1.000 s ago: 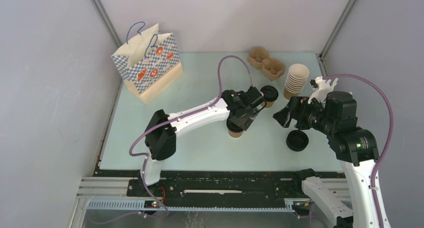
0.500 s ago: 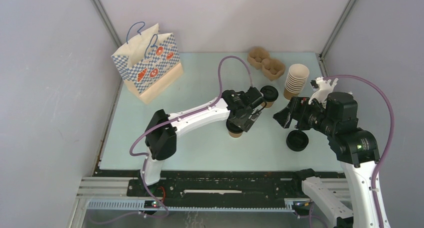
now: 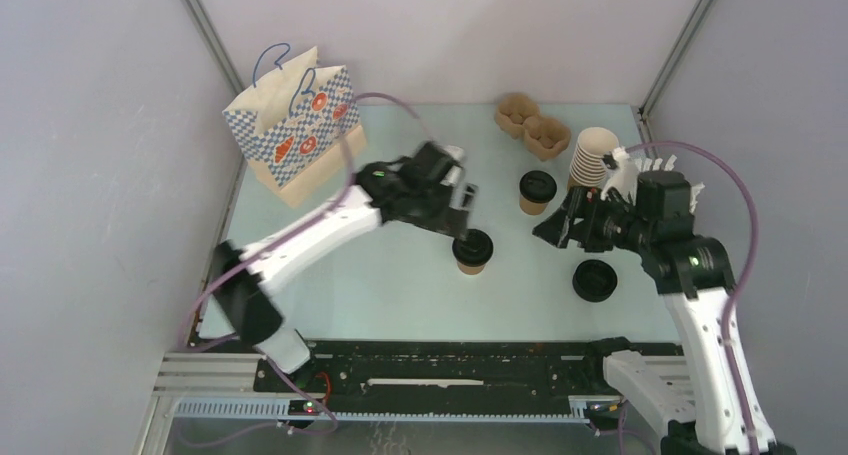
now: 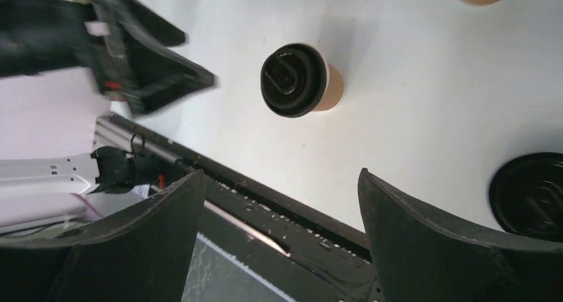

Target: Pack the takeout coffee

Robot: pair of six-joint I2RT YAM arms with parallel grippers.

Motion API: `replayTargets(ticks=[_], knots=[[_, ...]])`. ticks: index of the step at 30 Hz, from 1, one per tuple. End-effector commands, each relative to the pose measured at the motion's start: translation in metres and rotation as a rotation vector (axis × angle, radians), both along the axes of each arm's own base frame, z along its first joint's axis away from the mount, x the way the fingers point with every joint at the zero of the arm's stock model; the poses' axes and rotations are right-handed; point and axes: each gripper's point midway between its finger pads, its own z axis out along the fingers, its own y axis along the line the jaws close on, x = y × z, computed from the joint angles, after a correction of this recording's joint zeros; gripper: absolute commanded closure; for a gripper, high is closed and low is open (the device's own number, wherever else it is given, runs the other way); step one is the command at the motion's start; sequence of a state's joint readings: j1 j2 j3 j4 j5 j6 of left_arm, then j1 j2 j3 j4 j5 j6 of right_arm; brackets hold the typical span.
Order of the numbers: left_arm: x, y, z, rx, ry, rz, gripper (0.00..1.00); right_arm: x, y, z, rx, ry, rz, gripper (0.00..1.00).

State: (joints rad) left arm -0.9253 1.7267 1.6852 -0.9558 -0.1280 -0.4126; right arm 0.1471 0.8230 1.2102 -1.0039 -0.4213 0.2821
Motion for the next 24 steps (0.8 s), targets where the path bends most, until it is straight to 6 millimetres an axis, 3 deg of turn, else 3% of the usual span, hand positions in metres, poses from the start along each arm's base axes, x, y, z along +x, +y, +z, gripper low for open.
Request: replayTargets(ticks=[1,5,10,14,17,24], knots=[[-0.009,0.023,0.038,-0.398,0.096,0.135,0.00,0.016,0.033,-0.028,0.159,0.155,0.132,0.08],[-0.010,0.030,0.009,-0.577,0.226,0.207,0.01,0.028,0.060,-0.062,0.273,0.339,0.247,0.11],[0.003,0.016,-0.003,-0.725,0.298,0.223,0.06,0.048,0.084,-0.103,0.391,0.471,0.329,0.15],[0.009,0.007,-0.024,-0.710,0.365,0.225,0.11,0.059,0.092,-0.128,0.424,0.553,0.353,0.20],[0.019,0.009,-0.028,-0.682,0.341,0.232,0.11,0.061,0.097,-0.140,0.428,0.586,0.367,0.22],[0.018,0.008,-0.057,-0.600,0.393,0.219,0.15,0.064,0.100,-0.163,0.402,0.623,0.372,0.26]])
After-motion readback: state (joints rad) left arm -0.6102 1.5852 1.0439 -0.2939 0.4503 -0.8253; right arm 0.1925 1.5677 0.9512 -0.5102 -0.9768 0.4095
